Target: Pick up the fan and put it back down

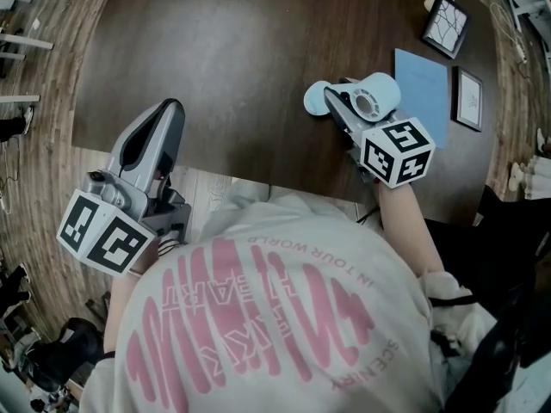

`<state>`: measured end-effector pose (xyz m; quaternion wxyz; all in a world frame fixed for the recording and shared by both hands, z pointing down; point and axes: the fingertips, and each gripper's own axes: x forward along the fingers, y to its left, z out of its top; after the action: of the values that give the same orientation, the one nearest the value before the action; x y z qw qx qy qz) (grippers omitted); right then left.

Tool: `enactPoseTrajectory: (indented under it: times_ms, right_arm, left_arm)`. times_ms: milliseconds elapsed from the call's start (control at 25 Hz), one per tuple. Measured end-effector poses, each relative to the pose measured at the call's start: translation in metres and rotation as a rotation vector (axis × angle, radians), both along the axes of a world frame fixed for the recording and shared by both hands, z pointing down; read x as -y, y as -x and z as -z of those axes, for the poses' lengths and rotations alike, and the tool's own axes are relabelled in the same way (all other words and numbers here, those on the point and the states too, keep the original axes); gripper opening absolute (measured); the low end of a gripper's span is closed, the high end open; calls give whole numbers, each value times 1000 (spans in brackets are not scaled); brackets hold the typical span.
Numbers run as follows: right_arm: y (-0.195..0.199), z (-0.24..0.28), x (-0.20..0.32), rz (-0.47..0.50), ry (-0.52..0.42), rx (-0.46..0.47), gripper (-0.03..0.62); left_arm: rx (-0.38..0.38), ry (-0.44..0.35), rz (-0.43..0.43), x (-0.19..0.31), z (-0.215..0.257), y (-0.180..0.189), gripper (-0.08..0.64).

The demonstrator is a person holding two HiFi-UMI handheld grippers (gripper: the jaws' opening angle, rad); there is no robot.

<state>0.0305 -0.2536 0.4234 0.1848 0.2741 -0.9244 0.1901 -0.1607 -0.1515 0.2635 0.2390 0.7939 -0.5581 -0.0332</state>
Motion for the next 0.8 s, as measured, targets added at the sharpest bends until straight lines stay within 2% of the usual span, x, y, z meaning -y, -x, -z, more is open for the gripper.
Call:
enactPoseTrajectory:
  times_ms: [560,800]
  right_arm:
    - [1,-6,1,2,20,1,149]
    - [5,-6,-1,18,0,-22,150]
  left_arm:
    - [1,6,6,-2,-1,1,20]
    - [1,9,9,-3,-1,2,20]
